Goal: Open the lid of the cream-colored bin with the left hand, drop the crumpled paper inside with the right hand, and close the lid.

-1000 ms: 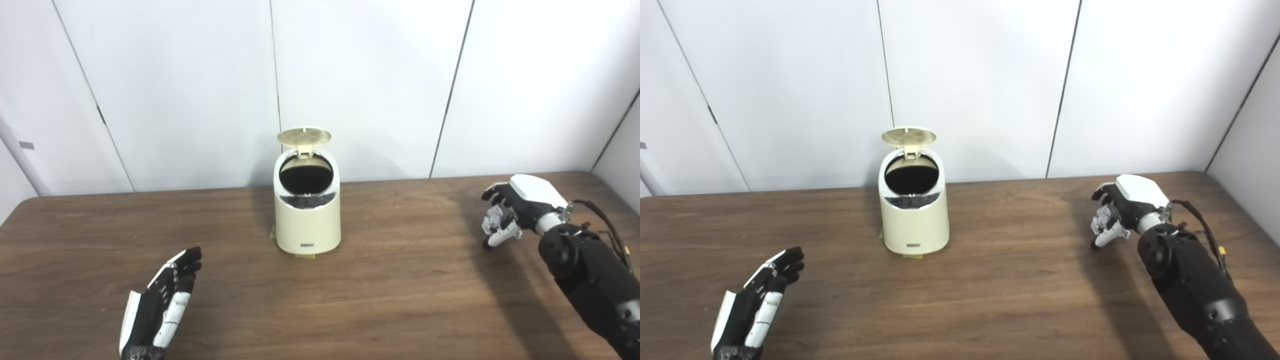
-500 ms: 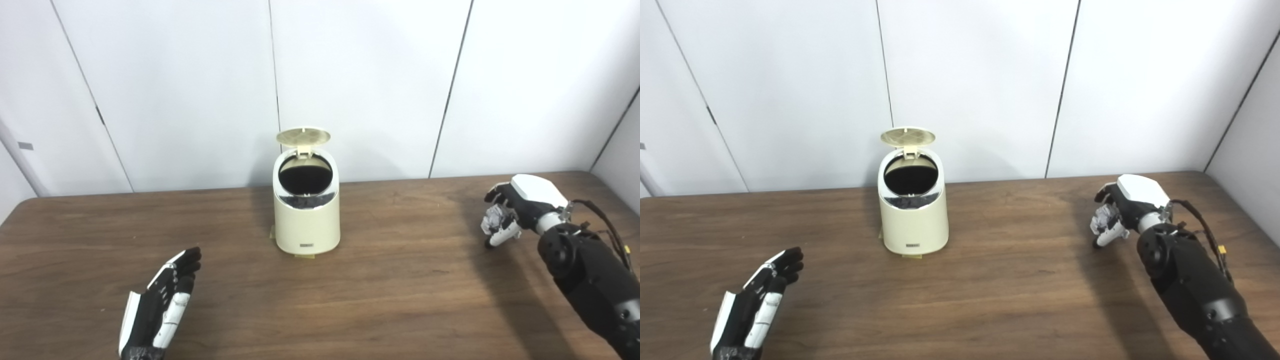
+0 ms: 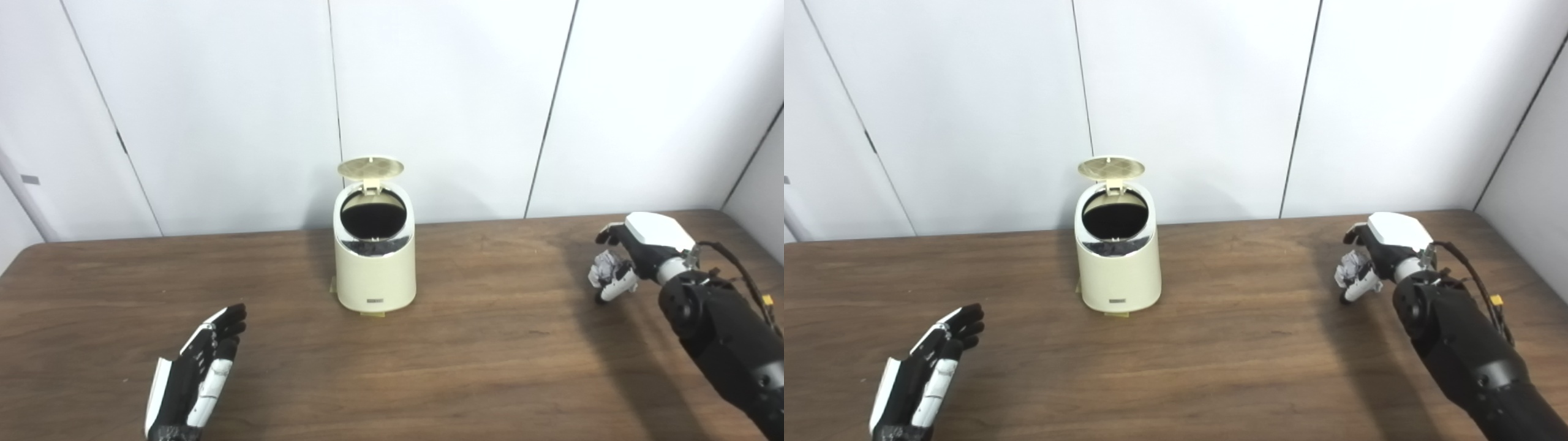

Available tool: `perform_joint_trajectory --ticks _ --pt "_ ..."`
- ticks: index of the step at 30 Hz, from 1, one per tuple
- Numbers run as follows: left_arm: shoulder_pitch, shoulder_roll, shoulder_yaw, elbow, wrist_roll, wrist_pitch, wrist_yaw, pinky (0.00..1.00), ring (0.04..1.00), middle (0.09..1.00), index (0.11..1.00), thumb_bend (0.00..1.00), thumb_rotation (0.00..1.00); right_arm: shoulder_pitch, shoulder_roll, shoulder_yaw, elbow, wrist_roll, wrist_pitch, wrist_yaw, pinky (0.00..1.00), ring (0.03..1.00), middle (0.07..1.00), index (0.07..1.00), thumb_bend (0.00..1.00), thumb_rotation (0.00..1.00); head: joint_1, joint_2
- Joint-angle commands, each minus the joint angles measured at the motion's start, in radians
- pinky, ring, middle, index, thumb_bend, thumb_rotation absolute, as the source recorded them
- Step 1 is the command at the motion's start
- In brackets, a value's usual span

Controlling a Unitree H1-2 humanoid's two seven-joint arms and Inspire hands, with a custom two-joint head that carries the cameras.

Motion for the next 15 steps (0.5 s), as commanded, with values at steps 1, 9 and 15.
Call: perform_joint_trajectory --ticks 1,9,15 --pt "-0.015 0.011 0.0 -0.039 0.01 -0.017 0.004 0.8 0.815 0.832 0.85 0.72 0.87 -0.044 -0.054 0.021 0.048 -0.041 0.023 0.038 0.76 0.809 0.807 0.774 0.91 0.28 0.0 0.001" --pt "-0.015 0.005 -0.002 -0.043 0.006 -0.005 0.005 0.8 0.807 0.83 0.847 0.73 0.86 -0.049 -0.065 0.023 0.094 -0.003 0.002 0.053 0.76 0.824 0.831 0.762 0.9 0.31 0.004 -0.003" --pt "-0.015 0.005 -0.002 -0.036 0.006 -0.01 0.008 0.82 0.817 0.832 0.852 0.7 0.86 -0.05 -0.069 0.029 0.098 -0.005 0.007 0.049 0.76 0.819 0.828 0.77 0.89 0.32 0.001 -0.009"
